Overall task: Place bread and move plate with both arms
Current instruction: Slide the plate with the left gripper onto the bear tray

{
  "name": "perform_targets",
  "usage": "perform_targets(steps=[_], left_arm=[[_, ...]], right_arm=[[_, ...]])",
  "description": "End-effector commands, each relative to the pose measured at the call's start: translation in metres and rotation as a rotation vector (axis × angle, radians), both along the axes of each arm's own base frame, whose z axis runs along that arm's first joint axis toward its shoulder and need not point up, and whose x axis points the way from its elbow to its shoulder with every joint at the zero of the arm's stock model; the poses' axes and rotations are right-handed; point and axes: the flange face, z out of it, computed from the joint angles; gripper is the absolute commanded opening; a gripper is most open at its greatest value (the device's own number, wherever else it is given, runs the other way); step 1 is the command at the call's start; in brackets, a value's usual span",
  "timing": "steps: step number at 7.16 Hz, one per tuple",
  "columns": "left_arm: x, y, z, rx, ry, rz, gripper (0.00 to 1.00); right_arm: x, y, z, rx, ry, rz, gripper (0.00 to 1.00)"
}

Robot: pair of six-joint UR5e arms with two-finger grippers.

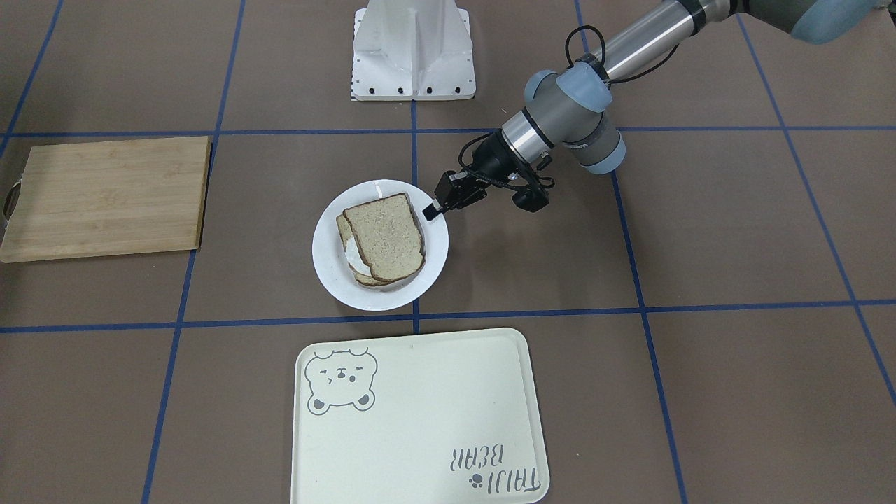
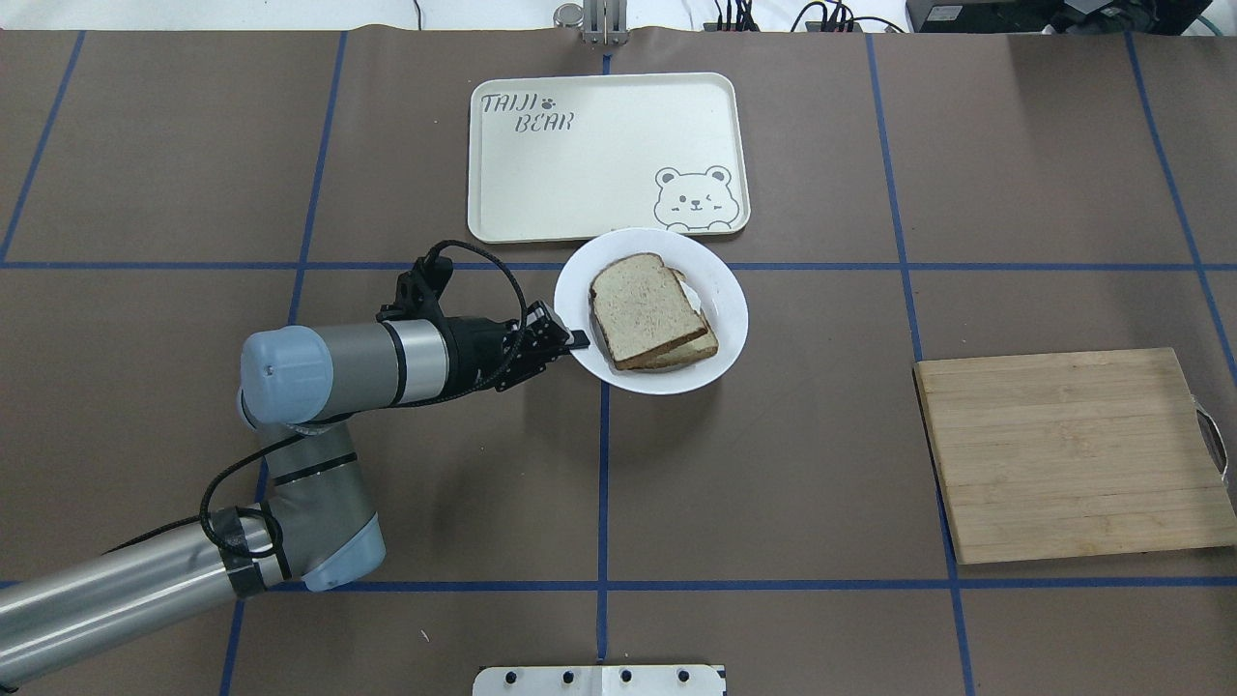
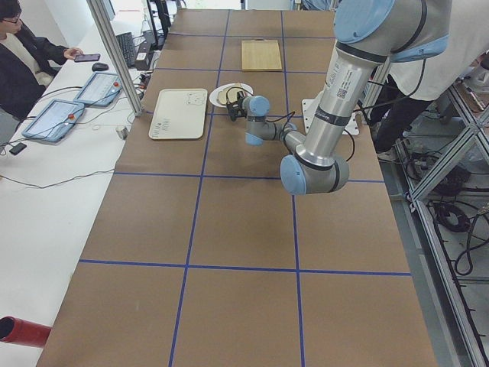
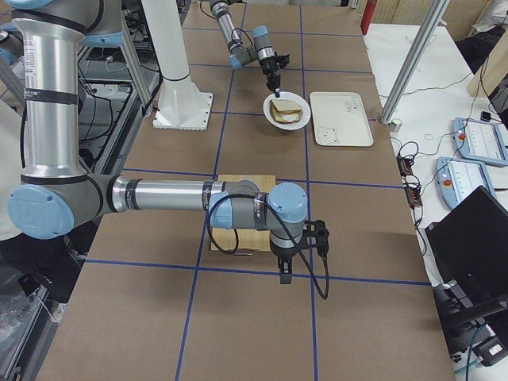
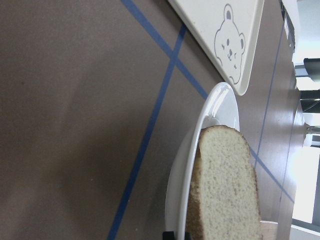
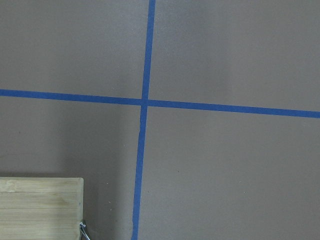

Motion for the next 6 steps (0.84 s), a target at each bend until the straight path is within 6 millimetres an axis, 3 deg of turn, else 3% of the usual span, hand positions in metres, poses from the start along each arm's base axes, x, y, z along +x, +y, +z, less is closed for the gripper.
perform_targets(steps=[1,2,3,5,6], left_arm=[[-0.016,-0.073,-0.004,-0.073,-0.004,-0.101,0.00],[-0.021,-0.117,-0.009,-0.143,-0.002,-0.159,0.00],[-0.015,-0.145,-0.009,-0.173,-0.021,-0.201,0.00],[0.022,-0.188,-0.011,-0.226,-0.098,-0.292,0.00],[0.029,-0.194,-0.005,-0.239,-0.123,-0.300,0.00]], right_arm=[[0.000,-0.001,0.000,0.001,0.000,0.000,1.00],[0.000,-0.003,-0.002,0.004,0.000,0.000,1.00],[0.000,-0.003,-0.002,0.004,0.000,0.000,1.00],[0.000,-0.003,-0.002,0.002,0.000,0.000,1.00],[0.000,-0.002,-0.001,0.001,0.000,0.000,1.00]])
